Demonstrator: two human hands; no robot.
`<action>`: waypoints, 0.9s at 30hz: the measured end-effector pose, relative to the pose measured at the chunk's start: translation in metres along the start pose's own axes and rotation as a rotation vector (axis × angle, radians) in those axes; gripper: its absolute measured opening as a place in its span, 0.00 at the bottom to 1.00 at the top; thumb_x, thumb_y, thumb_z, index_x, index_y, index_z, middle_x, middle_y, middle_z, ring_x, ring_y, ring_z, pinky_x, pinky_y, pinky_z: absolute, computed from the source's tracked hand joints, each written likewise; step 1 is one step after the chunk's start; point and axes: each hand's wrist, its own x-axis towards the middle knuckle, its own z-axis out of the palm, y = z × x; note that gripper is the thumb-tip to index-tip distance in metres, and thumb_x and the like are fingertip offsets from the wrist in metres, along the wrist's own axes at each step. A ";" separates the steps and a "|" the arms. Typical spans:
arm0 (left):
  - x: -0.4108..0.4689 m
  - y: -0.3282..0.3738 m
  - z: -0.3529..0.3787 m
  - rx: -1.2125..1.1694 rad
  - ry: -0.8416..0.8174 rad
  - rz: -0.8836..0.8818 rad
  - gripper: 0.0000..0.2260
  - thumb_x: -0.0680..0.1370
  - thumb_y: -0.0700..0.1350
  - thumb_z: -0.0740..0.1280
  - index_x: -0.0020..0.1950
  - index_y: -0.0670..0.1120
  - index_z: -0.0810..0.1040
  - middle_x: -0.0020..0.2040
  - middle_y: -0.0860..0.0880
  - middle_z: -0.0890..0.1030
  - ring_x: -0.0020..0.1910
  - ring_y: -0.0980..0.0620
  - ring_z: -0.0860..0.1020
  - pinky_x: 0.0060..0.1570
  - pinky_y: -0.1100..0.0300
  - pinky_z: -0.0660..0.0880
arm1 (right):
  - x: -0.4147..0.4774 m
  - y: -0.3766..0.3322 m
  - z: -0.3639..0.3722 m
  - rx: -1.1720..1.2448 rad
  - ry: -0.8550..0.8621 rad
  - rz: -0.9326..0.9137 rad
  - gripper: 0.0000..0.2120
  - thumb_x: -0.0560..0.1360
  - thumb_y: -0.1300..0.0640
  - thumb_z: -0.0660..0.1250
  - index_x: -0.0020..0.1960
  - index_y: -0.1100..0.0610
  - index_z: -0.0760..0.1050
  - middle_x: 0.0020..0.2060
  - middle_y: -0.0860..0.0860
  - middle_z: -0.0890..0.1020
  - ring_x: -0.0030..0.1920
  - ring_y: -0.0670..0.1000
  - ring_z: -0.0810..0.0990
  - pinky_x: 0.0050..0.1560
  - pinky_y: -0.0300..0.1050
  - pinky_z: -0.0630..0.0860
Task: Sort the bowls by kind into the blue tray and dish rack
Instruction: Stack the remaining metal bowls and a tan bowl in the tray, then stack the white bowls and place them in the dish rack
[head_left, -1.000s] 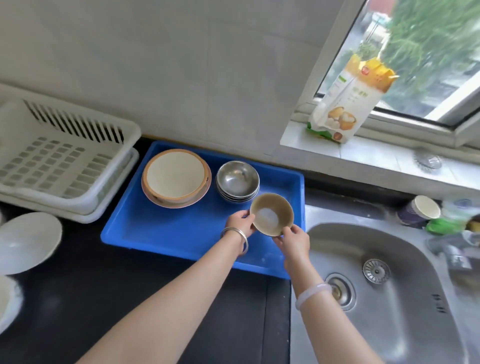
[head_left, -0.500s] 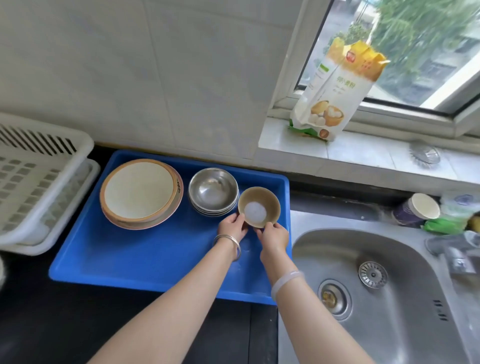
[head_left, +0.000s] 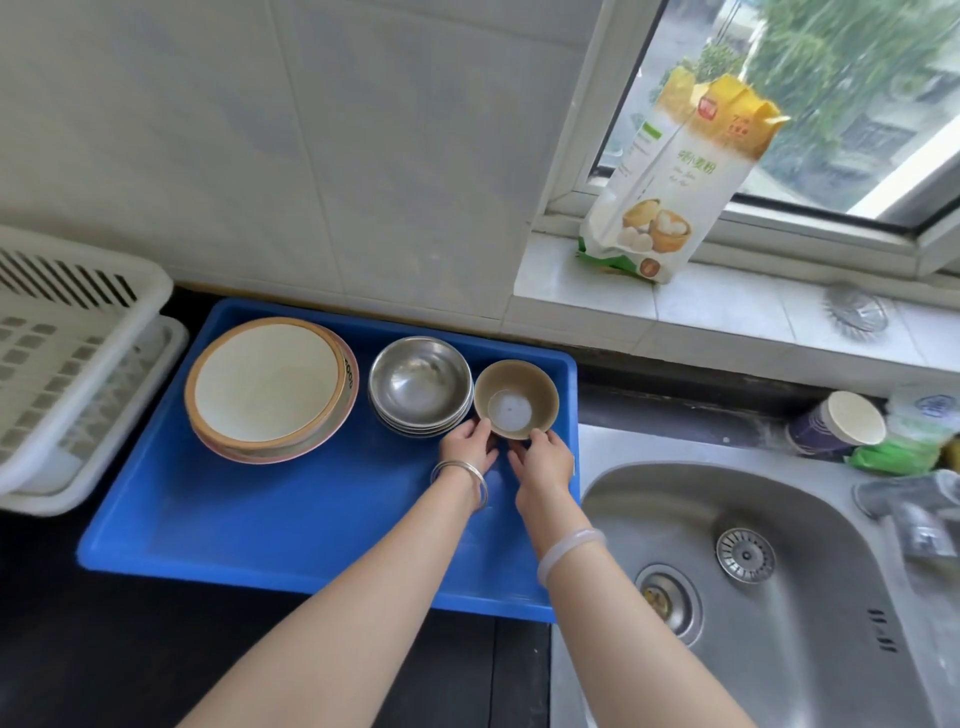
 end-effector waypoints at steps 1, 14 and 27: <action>0.000 0.000 0.000 0.001 0.002 0.004 0.09 0.80 0.38 0.58 0.54 0.39 0.77 0.43 0.48 0.77 0.54 0.49 0.73 0.56 0.59 0.70 | -0.001 0.000 -0.001 0.007 -0.003 0.001 0.13 0.79 0.63 0.57 0.58 0.62 0.77 0.55 0.60 0.79 0.51 0.55 0.80 0.43 0.41 0.76; -0.031 0.004 -0.052 0.394 0.030 0.162 0.17 0.78 0.42 0.62 0.67 0.41 0.72 0.63 0.43 0.77 0.55 0.50 0.76 0.57 0.58 0.73 | -0.044 0.004 -0.025 -0.346 -0.174 -0.037 0.09 0.79 0.56 0.59 0.54 0.58 0.74 0.60 0.60 0.77 0.58 0.60 0.79 0.57 0.52 0.76; -0.166 0.050 -0.251 0.621 0.480 0.523 0.13 0.77 0.43 0.64 0.62 0.45 0.77 0.60 0.49 0.80 0.56 0.56 0.77 0.53 0.67 0.68 | -0.185 0.096 0.065 -0.831 -0.732 -0.353 0.09 0.78 0.52 0.57 0.48 0.49 0.77 0.42 0.45 0.82 0.40 0.45 0.81 0.45 0.41 0.74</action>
